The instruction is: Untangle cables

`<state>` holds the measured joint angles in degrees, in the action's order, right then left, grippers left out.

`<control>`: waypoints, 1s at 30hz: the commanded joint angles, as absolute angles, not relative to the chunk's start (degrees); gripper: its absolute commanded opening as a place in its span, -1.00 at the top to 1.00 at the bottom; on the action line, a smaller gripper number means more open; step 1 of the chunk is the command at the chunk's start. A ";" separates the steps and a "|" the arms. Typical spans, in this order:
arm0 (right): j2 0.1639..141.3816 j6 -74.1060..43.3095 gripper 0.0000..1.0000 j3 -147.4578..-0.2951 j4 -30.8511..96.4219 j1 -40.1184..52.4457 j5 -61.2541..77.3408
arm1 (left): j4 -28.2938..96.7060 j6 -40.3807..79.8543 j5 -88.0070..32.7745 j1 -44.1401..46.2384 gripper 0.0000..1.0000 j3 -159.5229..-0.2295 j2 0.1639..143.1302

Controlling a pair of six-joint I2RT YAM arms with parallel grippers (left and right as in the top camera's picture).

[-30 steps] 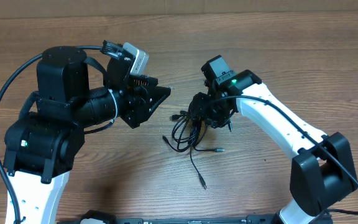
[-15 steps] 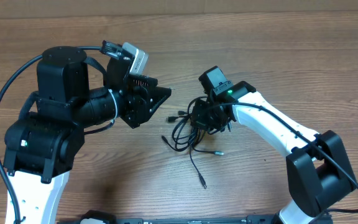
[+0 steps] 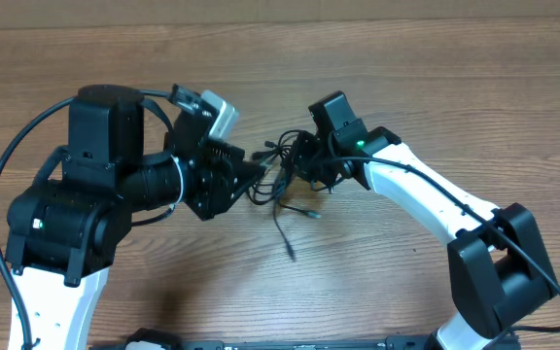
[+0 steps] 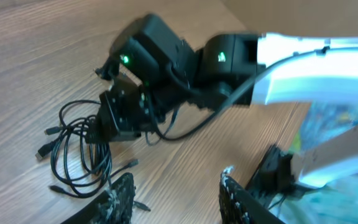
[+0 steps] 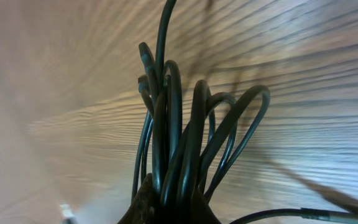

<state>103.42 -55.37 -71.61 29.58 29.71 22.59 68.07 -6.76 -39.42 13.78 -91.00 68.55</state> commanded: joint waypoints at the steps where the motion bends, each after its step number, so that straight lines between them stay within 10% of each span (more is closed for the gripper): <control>1: 103.18 -61.52 0.92 -73.34 27.09 29.45 29.06 | 69.17 -18.52 -40.07 13.93 0.11 -90.78 67.85; 30: 89.67 -50.96 0.92 -78.52 24.51 28.36 20.60 | 61.12 -2.11 -6.09 28.42 0.13 -85.86 69.01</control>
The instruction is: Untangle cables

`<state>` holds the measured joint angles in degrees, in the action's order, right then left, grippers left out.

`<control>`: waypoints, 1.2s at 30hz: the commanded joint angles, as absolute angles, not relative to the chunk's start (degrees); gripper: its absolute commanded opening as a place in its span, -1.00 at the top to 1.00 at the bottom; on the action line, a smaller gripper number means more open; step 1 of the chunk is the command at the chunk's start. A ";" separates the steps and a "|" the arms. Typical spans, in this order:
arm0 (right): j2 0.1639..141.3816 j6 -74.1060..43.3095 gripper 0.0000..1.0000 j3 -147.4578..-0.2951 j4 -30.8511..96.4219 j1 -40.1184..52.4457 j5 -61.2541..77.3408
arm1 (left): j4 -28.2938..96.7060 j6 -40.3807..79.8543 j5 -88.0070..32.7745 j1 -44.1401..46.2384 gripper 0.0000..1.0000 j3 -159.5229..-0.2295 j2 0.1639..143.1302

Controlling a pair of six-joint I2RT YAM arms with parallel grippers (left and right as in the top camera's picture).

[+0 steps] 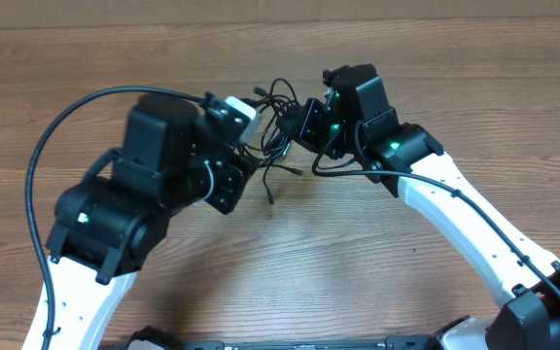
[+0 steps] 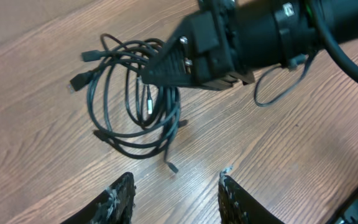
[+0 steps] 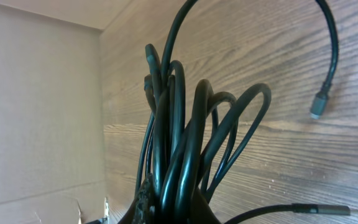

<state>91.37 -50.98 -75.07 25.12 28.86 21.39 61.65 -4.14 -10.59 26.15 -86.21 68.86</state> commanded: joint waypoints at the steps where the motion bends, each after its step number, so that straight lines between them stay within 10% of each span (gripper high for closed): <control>1: 89.67 -50.96 0.92 -79.37 24.53 28.36 20.91 | 60.71 -2.11 -5.74 29.50 0.12 -85.86 69.08; 36: 89.62 -50.96 0.92 -94.04 45.60 28.47 31.35 | 54.54 -4.73 5.93 33.41 0.10 -85.86 75.85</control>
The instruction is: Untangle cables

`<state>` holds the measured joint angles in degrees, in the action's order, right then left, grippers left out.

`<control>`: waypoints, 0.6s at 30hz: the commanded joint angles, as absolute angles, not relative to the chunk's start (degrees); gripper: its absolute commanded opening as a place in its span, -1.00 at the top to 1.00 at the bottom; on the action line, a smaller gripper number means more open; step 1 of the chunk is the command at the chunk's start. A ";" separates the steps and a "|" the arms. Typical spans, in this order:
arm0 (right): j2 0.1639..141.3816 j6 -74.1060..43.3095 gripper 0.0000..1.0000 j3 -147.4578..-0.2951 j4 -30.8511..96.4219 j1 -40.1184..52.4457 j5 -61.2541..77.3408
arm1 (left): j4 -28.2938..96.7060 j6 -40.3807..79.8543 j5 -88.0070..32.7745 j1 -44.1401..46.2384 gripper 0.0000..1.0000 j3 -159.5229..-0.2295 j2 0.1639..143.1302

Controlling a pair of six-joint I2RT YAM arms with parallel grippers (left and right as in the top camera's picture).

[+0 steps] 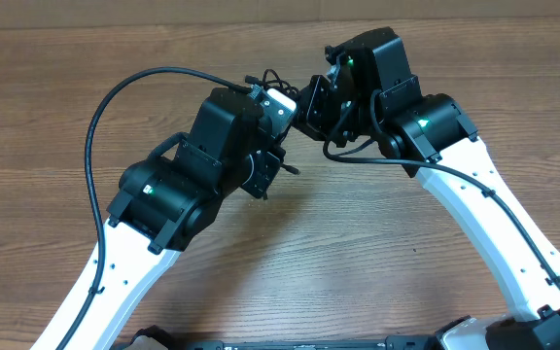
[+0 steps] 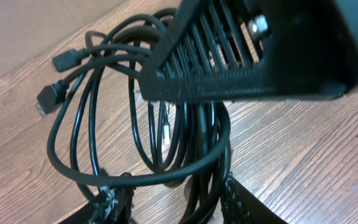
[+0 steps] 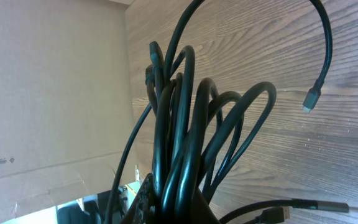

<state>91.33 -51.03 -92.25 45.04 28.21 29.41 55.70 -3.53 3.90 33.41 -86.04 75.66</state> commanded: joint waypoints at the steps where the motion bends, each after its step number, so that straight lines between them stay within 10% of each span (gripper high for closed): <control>1: 89.62 -50.94 0.92 -94.04 46.06 28.25 30.59 | 54.46 -4.73 5.93 33.41 0.10 -85.89 75.85; 18: 89.62 -50.96 0.92 -94.04 48.58 26.61 23.24 | 52.14 -10.70 5.45 37.95 0.04 -86.08 73.01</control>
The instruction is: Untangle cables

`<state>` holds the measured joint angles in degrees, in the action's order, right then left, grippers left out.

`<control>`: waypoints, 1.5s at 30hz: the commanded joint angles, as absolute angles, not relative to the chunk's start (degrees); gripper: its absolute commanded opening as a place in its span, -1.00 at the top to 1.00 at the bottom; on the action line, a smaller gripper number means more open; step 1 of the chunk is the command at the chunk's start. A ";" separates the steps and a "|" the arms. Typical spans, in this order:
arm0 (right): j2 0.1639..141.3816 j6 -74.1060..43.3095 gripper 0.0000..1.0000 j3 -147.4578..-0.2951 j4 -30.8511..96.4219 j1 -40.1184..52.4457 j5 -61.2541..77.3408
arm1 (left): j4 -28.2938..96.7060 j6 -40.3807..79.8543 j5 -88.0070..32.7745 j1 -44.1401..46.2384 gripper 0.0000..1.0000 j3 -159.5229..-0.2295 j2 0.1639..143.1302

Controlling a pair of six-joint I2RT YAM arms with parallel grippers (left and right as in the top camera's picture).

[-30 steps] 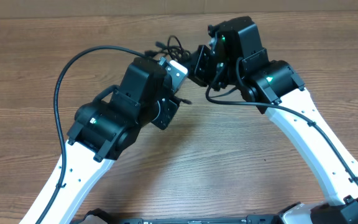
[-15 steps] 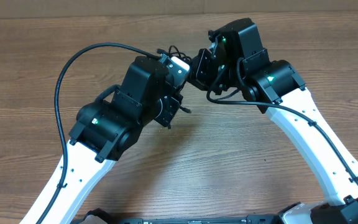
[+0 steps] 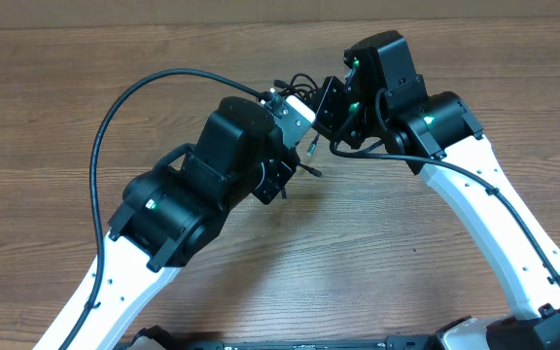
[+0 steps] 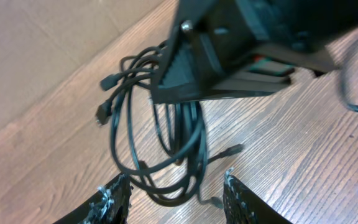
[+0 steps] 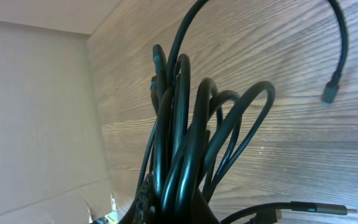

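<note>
A tangled bundle of black cables hangs in loops from my right gripper, which is shut on it near the table's far side. In the left wrist view the bundle dangles under the right gripper's black body, and loose plug ends stick out to the left. My left gripper is open just short of the lowest loops, nothing between its fingers. Overhead, the bundle shows between the two wrists, mostly hidden by them.
The wooden table runs up to a cardboard wall at the far edge, close behind the bundle. The right arm's own black cable loops beside its wrist. The left arm's cable arches over the left half.
My left gripper has drawn back from the bundle, so the loops now lie ahead of the open fingers instead of between them. Both wrists have shifted slightly right. The right gripper still holds the bundle.
The right gripper was shut on the bundle at mid-table, with the open left gripper to its left. Then the bundle was held farther back, and the left gripper faced it. The left fingers then reached around the lowest loops, and now stand back, still open.
</note>
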<state>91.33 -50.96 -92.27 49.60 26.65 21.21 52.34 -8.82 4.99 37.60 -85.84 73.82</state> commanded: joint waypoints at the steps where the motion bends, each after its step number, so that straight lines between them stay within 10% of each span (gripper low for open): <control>1: 89.62 -50.96 0.92 -94.04 48.12 26.61 24.27 | 52.34 -10.72 5.02 37.95 0.04 -86.08 73.14; 16: 89.62 -52.47 0.92 -94.04 45.43 26.59 41.47 | 54.19 -10.72 6.20 37.91 0.10 -86.06 73.82; 23: 89.58 -52.45 0.92 -94.04 45.06 25.89 44.23 | 55.18 -10.68 6.48 37.89 0.90 -86.02 73.87; 45: 89.36 -64.69 0.92 -94.04 28.99 8.16 42.33 | 55.68 -6.17 7.90 37.87 0.82 -85.97 73.93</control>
<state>91.33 -61.30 -92.27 30.37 9.43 44.40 55.72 -7.88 6.92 37.89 -86.21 74.04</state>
